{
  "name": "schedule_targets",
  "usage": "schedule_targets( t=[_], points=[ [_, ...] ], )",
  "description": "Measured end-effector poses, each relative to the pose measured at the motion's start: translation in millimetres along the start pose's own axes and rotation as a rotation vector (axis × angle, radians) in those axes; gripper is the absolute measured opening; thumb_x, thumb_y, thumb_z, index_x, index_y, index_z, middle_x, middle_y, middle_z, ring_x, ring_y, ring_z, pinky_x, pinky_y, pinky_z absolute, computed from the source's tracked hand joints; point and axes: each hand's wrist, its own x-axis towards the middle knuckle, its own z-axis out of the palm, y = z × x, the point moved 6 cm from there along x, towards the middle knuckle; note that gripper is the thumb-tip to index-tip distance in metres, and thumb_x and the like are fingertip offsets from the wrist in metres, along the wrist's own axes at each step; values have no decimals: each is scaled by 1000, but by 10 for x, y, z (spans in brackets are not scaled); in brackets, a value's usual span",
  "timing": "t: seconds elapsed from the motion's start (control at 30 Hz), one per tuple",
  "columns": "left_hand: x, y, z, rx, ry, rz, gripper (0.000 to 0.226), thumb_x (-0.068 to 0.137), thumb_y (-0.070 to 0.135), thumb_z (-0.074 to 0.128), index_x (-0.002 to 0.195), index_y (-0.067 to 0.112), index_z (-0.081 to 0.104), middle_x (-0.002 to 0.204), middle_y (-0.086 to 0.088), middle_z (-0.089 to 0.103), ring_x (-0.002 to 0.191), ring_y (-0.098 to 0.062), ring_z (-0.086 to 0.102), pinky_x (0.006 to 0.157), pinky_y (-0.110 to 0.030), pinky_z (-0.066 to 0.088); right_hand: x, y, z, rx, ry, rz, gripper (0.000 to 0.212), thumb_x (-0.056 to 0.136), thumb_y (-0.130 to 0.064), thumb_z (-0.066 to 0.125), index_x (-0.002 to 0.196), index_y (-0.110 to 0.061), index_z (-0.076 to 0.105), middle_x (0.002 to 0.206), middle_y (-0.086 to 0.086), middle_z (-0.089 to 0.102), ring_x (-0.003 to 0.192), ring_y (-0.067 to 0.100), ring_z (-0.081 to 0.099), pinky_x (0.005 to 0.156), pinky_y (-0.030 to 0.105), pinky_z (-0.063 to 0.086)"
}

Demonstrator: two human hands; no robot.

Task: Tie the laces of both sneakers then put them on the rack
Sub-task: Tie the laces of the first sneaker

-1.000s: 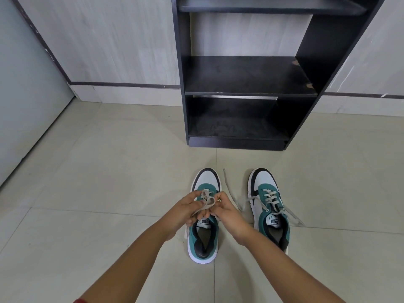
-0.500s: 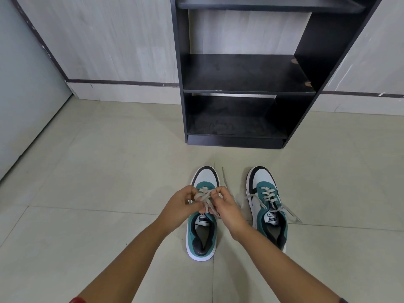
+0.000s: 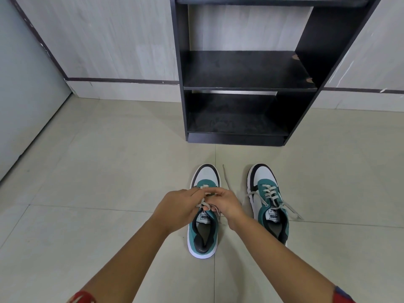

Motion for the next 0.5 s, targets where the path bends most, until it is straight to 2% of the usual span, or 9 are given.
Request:
schedule_targets(
  t=[0.07, 0.13, 0.23, 0.3, 0.4, 0.47, 0.5],
  points=[
    [9, -23, -4, -25, -15, -54, 17, 75, 16, 61, 86, 17, 48, 74, -1, 63, 49, -17, 49, 42, -21, 30, -30, -17, -1, 52, 9, -22, 22, 84, 2, 60, 102, -10, 61, 68, 7, 62, 45, 7, 56, 47, 15, 44],
    [6, -111, 34, -195, -61, -287, 11, 81, 15, 58, 83, 13, 47, 76, -4, 60, 55, -18, 46, 48, -24, 32, -37, -18, -19, 163, 13, -52, 4, 90, -6, 55, 90, -10, 56, 75, 6, 61, 54, 10, 59, 45, 14, 47],
    [-44, -285, 190, -801, -148, -833, 25, 76, 8, 65, 68, 13, 42, 61, -1, 47, 52, -14, 37, 48, -26, 27, -58, -9, -19, 171, -9, -127, 26, 96, -17, 48, 72, -9, 55, 70, 6, 56, 57, 11, 54, 52, 14, 48],
    [-84, -320, 256, -1092, -182, -1042, 30, 73, 3, 67, 64, 14, 40, 55, 1, 40, 47, -11, 32, 45, -23, 24, -93, 25, -47, 20, 52, -245, 36, 95, -23, 51, 61, -11, 56, 65, 3, 56, 56, 6, 54, 64, 19, 48],
    [-137, -304, 271, -1276, -242, -1119, 26, 76, 8, 69, 68, 15, 45, 59, 1, 45, 47, -10, 32, 43, -20, 25, -182, 3, -120, -209, 177, -424, 37, 89, -30, 60, 52, -24, 63, 77, -4, 58, 76, 2, 60, 82, 20, 46],
    [-153, -270, 303, -1373, -262, -1112, 22, 79, 10, 69, 70, 16, 49, 63, 1, 49, 46, -7, 35, 40, -16, 27, -200, 1, -115, -298, 154, -426, 24, 81, -34, 66, 57, -29, 67, 86, -5, 61, 86, 2, 60, 82, 11, 43],
    [-156, -253, 320, -1409, -267, -1110, 20, 80, 9, 68, 71, 16, 51, 64, 0, 50, 45, -6, 36, 39, -15, 27, -198, 12, -113, -297, 132, -387, 18, 79, -31, 69, 62, -26, 70, 89, -3, 63, 87, 0, 60, 80, 6, 43]
  ],
)
